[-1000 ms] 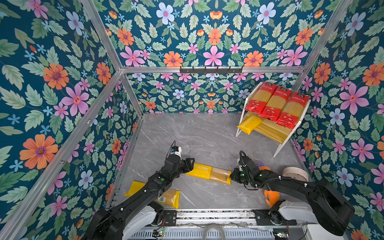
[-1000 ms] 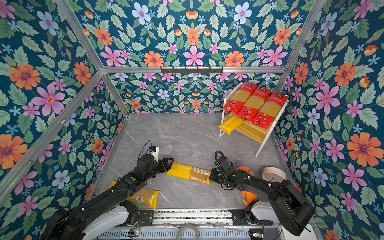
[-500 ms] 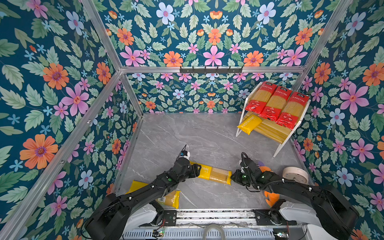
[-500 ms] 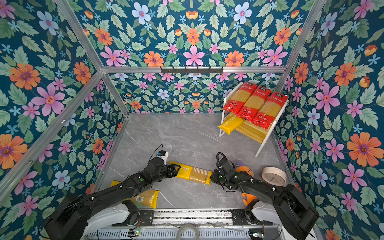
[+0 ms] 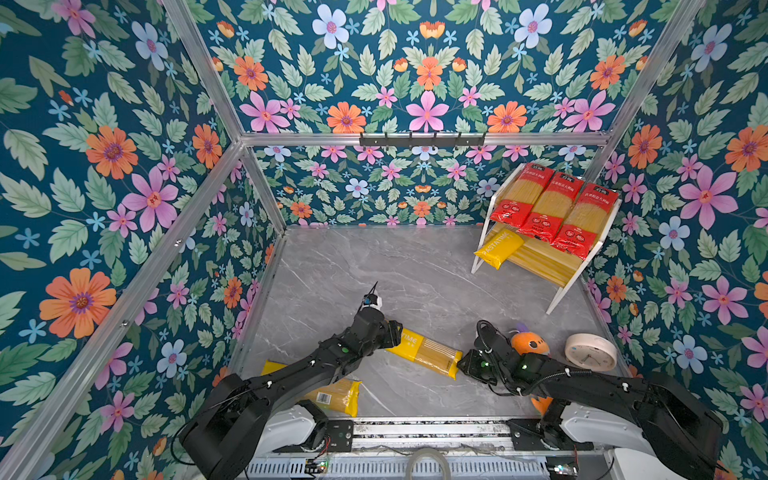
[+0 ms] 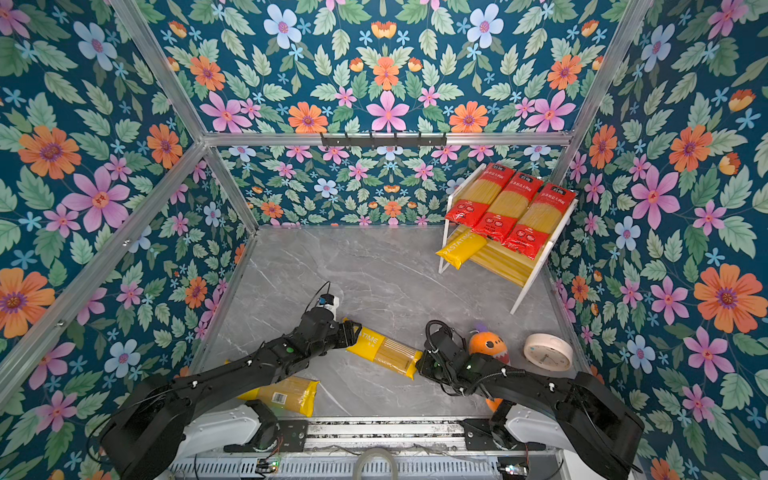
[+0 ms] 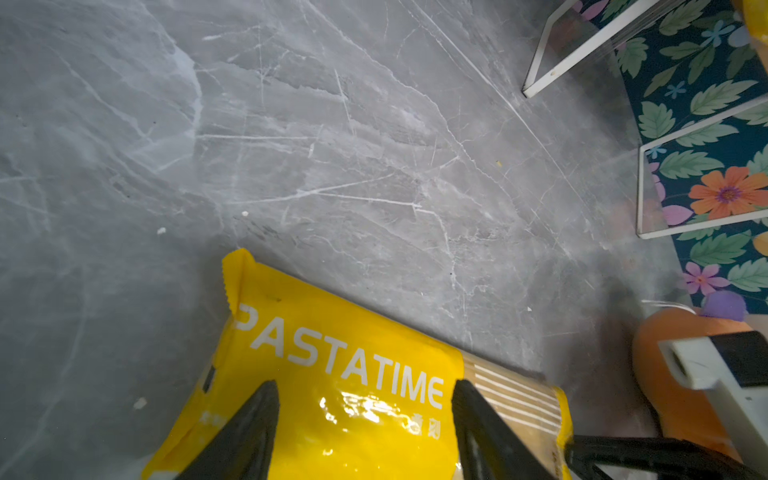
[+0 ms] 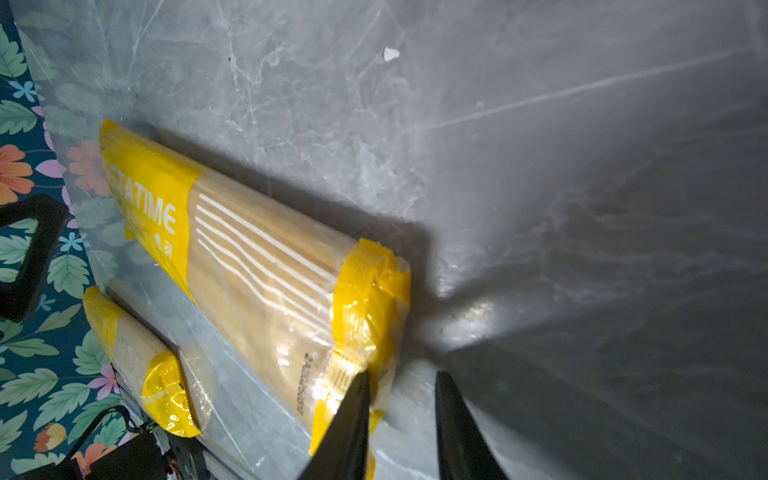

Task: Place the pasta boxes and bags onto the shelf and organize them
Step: 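Drag the yellow bag across the table with both grippers toward the shelf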

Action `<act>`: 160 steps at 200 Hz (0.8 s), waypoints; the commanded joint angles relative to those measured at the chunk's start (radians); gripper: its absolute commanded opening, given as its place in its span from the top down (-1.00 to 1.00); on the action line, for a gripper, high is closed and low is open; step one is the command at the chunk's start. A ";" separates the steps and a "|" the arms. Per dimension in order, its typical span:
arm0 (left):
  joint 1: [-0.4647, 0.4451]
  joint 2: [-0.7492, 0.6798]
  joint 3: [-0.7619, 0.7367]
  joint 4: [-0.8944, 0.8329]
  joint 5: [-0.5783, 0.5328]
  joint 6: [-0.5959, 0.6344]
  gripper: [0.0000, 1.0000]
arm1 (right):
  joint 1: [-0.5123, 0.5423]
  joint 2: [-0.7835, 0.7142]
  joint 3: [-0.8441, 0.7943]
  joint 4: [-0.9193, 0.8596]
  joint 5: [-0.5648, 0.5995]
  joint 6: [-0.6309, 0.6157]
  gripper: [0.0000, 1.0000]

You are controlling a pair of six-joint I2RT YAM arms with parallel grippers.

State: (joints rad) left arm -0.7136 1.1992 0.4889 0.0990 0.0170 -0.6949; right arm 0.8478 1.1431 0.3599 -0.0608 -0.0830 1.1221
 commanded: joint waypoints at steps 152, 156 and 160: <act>0.384 0.276 0.169 -0.087 0.274 0.191 -0.39 | -0.079 0.286 0.190 -0.108 -0.043 0.020 0.41; 0.389 0.279 0.171 -0.086 0.279 0.193 -0.38 | -0.079 0.293 0.195 -0.108 -0.042 0.020 0.41; 0.392 0.285 0.171 -0.083 0.284 0.193 -0.38 | -0.080 0.300 0.200 -0.108 -0.041 0.018 0.41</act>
State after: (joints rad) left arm -0.3420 1.4647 0.6449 0.0254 0.2626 -0.5346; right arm 0.7765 1.4059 0.5533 -0.0811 -0.1692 1.1427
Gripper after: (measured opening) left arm 0.692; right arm 0.295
